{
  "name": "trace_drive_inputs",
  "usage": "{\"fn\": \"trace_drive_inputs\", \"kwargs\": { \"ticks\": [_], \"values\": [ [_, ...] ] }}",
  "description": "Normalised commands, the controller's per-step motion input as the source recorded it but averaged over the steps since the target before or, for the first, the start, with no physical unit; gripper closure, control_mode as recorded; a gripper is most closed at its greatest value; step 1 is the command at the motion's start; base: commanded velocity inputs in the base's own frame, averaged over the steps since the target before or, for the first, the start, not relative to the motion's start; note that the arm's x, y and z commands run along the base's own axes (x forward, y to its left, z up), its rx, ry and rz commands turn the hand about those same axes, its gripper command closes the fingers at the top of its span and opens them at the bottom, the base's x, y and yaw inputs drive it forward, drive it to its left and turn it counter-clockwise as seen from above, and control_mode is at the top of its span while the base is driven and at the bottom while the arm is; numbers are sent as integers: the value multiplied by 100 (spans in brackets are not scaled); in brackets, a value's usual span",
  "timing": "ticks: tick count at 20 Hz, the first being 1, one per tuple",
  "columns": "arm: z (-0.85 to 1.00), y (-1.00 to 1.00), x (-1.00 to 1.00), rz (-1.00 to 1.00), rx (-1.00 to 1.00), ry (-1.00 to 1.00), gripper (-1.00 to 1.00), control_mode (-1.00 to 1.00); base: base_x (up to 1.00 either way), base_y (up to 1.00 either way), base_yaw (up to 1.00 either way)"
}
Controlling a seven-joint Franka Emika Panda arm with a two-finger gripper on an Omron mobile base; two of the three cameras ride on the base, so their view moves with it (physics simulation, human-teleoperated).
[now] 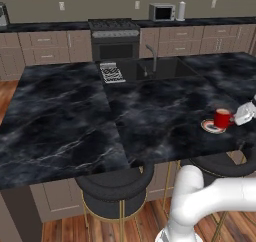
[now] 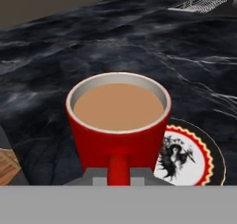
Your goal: Pick the cup of tea, navigate to the dining table, and place it on the saucer.
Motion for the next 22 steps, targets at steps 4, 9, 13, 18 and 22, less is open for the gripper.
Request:
{"fn": "trace_drive_inputs", "kwargs": {
  "ticks": [4,9,13,18,22],
  "values": [
    [-23,0,9,0,0,0,100,-100,0,0,0],
    [-13,0,15,-1,0,0,100,-100,0,0,0],
    [-16,0,16,-1,-1,-1,100,-100,0,0,0],
    [-22,0,18,-2,-5,-4,100,-100,0,0,0],
    [-16,0,20,-3,-5,-6,100,-100,0,0,0]
  ]
}}
